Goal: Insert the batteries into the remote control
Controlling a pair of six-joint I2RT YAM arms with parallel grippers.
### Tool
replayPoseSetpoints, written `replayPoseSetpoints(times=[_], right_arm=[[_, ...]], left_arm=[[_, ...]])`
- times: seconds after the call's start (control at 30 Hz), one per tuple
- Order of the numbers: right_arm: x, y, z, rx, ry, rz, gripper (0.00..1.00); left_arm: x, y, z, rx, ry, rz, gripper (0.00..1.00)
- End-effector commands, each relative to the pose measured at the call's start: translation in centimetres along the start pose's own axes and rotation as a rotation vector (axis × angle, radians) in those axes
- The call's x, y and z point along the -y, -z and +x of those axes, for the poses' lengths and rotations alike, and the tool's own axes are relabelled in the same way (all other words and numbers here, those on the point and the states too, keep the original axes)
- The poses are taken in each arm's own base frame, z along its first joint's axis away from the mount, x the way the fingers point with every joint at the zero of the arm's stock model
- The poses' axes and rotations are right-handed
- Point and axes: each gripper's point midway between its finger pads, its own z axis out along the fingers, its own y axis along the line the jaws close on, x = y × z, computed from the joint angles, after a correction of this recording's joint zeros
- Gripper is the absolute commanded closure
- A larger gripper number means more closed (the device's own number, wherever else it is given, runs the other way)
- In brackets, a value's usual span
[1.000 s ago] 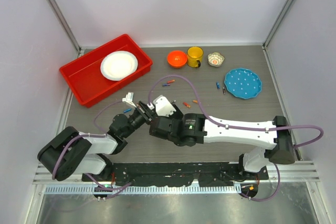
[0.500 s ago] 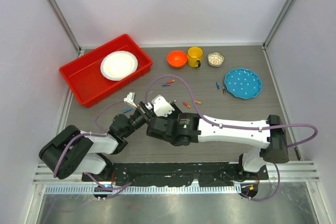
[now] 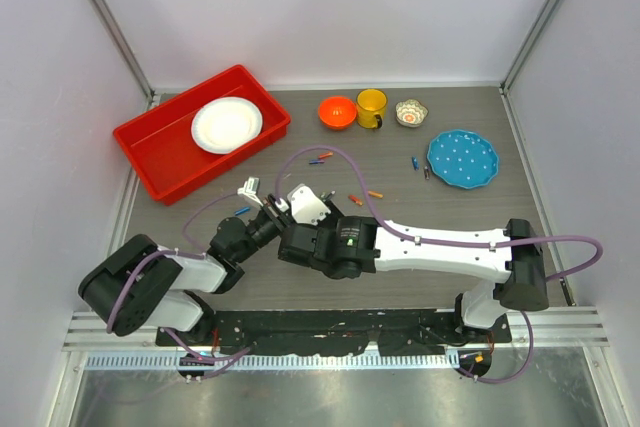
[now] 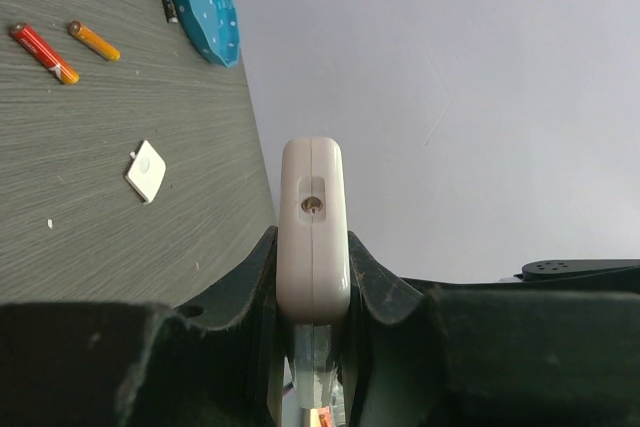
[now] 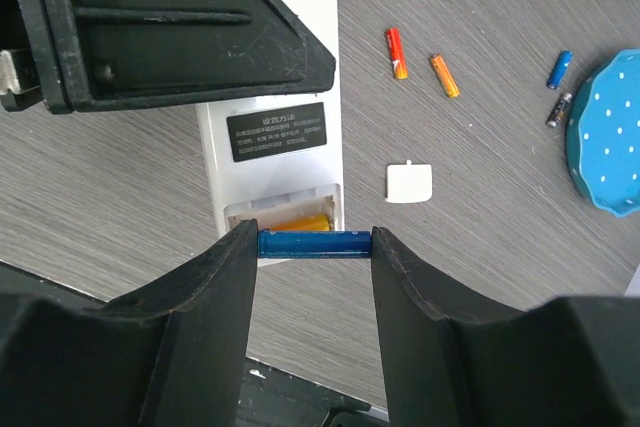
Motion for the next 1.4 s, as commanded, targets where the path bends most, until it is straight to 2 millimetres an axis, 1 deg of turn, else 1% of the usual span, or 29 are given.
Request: replayPoseSetpoints(times=[0.0,0.23,0.47,0.6,0.8,0.97,1.03,1.2,1.37], right_arm=[[-0.2,0.9,-0.9,0.041,-0.070,-0.046,0.99],[-0.3,0.6,-0.2,0.026,-0.062,-0.045,0.99],[0.0,0.4,-0.1,0.029,-0.060,-0.022,0.99],[0.2,0.3,-0.4,0.036,-0.068,-0.013,0.99],[0.8,0.1,-0.5,0.037,-0.077,-0.005,0.99],[0.6,-0.2,-0.1,0.022,-0.074,-0.009,0.98],[0.5,-0.3,0.2,0.017,-0.071,-0.013,0.96],[0.1,-0.2,0.3,0.019,-0.078,-0.040,0.84],[0.0,-0.1,0.1,0.025,-0.081,-0.049,0.80]], left_arm=[[6.2,0.3,-0.9,0.034,-0.043,0.252,1.00],[6.3,0.3,-0.8,0.032,-0.042,0.260,1.00],[6.7,0.4,-0.8,0.027,-0.044,0.270,1.00],[6.8,0.4,-0.8,0.025,-0.045,0.273,1.00],[6.6,0.4,-0.7,0.024,-0.045,0.269,1.00],[6.8,0.4,-0.8,0.025,-0.045,0.273,1.00],[6.9,0.4,-0.8,0.024,-0.046,0.276,1.00],[6.9,0.3,-0.8,0.025,-0.044,0.277,1.00],[7.0,0.3,-0.8,0.023,-0.045,0.279,1.00]])
